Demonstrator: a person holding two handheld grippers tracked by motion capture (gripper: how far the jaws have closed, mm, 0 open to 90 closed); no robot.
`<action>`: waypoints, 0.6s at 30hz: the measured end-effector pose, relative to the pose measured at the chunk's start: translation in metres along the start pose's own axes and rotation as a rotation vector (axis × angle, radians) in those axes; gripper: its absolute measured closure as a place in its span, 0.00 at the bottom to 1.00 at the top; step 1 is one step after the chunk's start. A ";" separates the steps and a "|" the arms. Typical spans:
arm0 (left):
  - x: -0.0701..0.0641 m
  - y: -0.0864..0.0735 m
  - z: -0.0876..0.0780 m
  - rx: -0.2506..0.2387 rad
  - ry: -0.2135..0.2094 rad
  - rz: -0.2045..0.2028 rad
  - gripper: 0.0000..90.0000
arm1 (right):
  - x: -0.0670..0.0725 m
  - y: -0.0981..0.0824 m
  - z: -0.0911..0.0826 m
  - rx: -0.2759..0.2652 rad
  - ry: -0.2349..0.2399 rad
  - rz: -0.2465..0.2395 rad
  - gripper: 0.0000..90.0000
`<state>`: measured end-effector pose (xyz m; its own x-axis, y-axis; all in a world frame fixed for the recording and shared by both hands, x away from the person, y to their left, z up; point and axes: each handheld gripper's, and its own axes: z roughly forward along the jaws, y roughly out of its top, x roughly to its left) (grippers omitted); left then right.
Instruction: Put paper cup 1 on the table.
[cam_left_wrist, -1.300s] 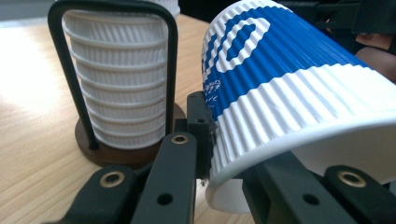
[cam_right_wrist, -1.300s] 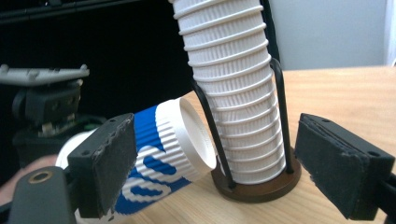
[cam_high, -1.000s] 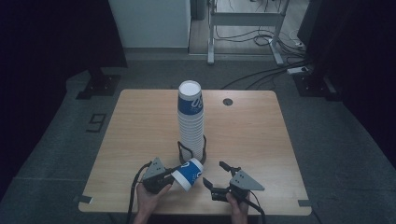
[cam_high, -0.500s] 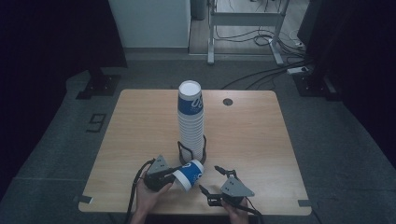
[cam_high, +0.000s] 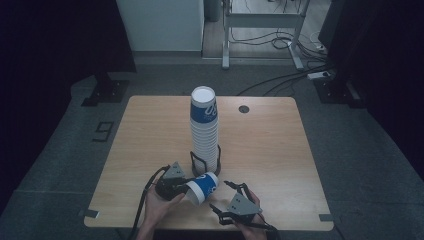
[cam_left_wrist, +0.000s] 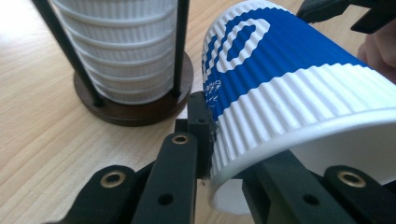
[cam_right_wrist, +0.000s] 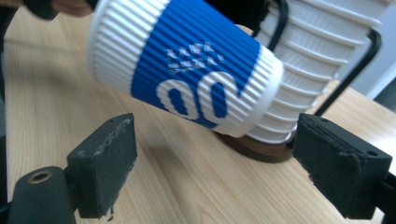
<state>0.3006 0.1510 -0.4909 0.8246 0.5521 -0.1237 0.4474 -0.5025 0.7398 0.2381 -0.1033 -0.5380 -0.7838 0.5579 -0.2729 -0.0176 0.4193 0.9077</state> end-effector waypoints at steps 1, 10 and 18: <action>0.000 0.001 0.001 0.017 0.003 0.001 0.94 | 0.000 0.001 0.001 0.015 0.011 -0.008 0.15; 0.000 0.009 0.010 0.127 -0.025 -0.008 0.94 | 0.004 0.003 0.005 0.061 -0.014 -0.144 0.14; -0.002 0.016 0.016 0.186 -0.048 -0.009 0.94 | 0.009 0.008 0.011 0.088 -0.020 -0.231 0.14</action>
<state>0.3113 0.1309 -0.4888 0.8336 0.5272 -0.1649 0.5080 -0.6144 0.6037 0.2382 -0.0870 -0.5363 -0.7527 0.4539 -0.4769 -0.1402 0.5973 0.7897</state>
